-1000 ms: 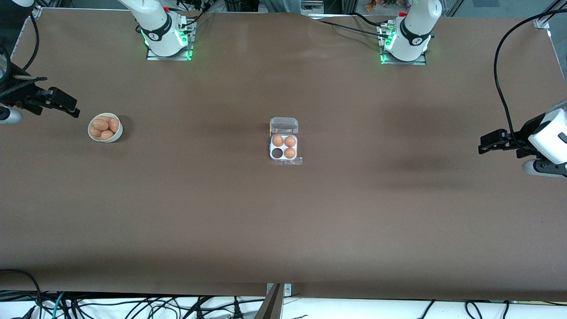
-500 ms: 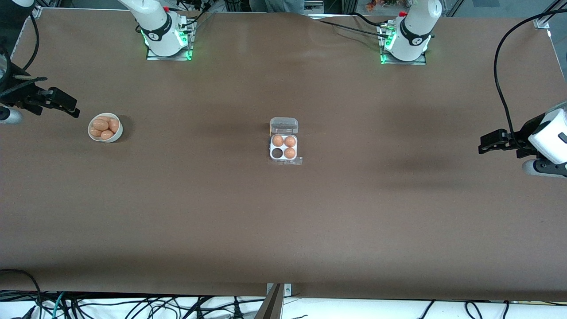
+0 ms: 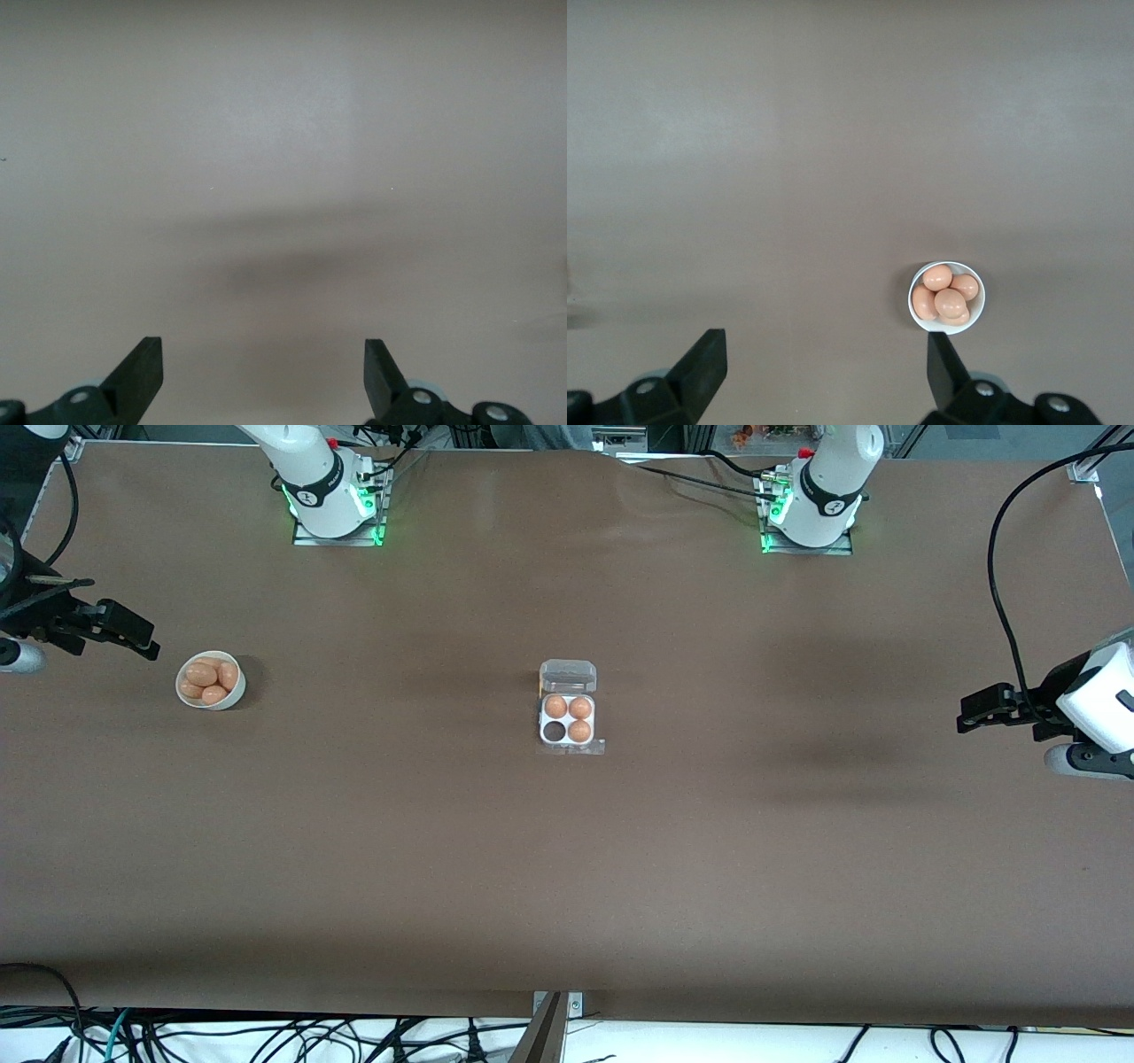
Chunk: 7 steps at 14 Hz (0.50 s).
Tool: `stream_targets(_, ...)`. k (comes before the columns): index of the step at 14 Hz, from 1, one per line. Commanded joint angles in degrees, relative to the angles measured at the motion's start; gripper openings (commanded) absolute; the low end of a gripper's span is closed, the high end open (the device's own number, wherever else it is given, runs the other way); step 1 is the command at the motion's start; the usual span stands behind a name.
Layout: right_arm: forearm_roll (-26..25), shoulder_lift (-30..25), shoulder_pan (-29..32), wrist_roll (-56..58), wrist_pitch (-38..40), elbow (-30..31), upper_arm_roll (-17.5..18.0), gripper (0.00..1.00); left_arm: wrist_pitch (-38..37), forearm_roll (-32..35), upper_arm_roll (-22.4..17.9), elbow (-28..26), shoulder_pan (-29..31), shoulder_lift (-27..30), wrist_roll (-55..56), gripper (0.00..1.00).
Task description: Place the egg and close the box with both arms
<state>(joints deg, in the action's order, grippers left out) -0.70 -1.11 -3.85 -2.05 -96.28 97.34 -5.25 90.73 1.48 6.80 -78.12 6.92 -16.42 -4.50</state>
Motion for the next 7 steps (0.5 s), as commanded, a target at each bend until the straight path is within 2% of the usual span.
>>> stream_targets(1, 0.0, -0.3, 0.2, -0.2, 0.7, 0.0, 0.3, 1.00, -0.5, -0.5, 0.1, 1.7, 0.2, -0.8, 0.0, 1.00)
stream_targets(4, 0.0, 0.2, 0.2, 0.4, 0.7, 0.2, 0.2, 1.00, -0.5, -0.5, 0.1, 1.7, 0.2, -0.8, 0.0, 1.00)
stream_targets(7, -0.5, 3.9, 0.2, 1.3, 1.0, 0.0, 0.3, 1.00, -0.5, -0.5, 0.1, 1.7, 0.2, -0.8, 0.0, 1.00)
